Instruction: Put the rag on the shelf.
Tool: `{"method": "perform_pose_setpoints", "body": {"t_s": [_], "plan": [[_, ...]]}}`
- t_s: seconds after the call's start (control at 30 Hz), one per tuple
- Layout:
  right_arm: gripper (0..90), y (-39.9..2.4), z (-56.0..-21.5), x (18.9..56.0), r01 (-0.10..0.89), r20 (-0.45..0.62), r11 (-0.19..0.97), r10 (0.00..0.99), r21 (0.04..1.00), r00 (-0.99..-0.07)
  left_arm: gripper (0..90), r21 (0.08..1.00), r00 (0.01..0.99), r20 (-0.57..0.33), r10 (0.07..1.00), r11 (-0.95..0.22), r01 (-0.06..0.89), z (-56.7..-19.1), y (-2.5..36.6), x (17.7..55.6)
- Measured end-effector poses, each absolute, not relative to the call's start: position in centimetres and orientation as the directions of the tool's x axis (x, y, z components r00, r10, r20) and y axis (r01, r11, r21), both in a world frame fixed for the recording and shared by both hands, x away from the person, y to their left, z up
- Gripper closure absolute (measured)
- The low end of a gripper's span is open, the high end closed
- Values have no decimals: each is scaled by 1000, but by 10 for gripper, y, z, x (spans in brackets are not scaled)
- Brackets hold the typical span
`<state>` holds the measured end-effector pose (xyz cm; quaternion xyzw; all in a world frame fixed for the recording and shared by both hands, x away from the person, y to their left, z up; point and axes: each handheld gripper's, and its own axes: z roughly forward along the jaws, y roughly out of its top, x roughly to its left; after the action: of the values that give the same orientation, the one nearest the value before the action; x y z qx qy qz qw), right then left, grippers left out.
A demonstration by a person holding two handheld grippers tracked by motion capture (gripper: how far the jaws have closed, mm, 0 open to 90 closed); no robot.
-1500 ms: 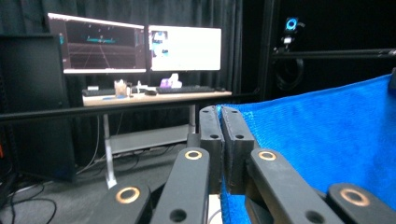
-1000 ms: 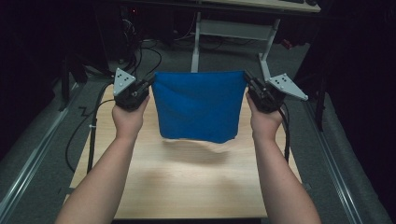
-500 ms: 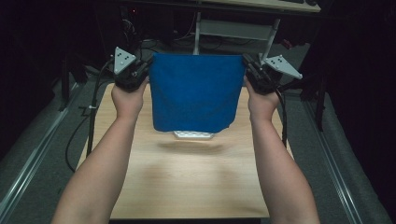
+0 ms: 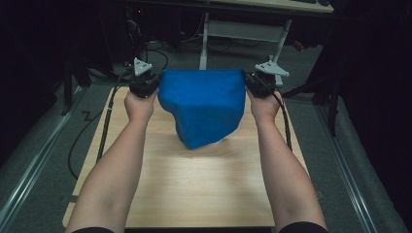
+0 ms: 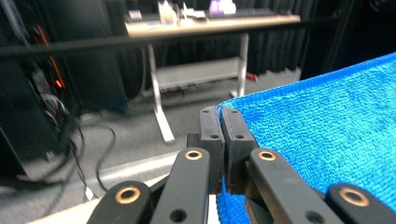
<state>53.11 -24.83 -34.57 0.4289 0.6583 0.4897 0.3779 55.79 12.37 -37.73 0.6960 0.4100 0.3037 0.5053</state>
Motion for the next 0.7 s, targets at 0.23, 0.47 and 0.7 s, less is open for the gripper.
{"method": "perform_pose_setpoints", "body": {"t_s": [0.23,0.47,0.7], "plan": [[884,-252,-380,529,248,-25,122,932,961,-361,884,934,499,-35,866,-149,325,-414,126,552],[883,-251,-412,519,271,10,88,941,959,-339,884,939,498,-21,867,-154,308,-441,122,534],[883,-247,-442,509,305,-8,114,944,945,-329,884,921,506,-47,861,-159,356,-471,120,524]]}}
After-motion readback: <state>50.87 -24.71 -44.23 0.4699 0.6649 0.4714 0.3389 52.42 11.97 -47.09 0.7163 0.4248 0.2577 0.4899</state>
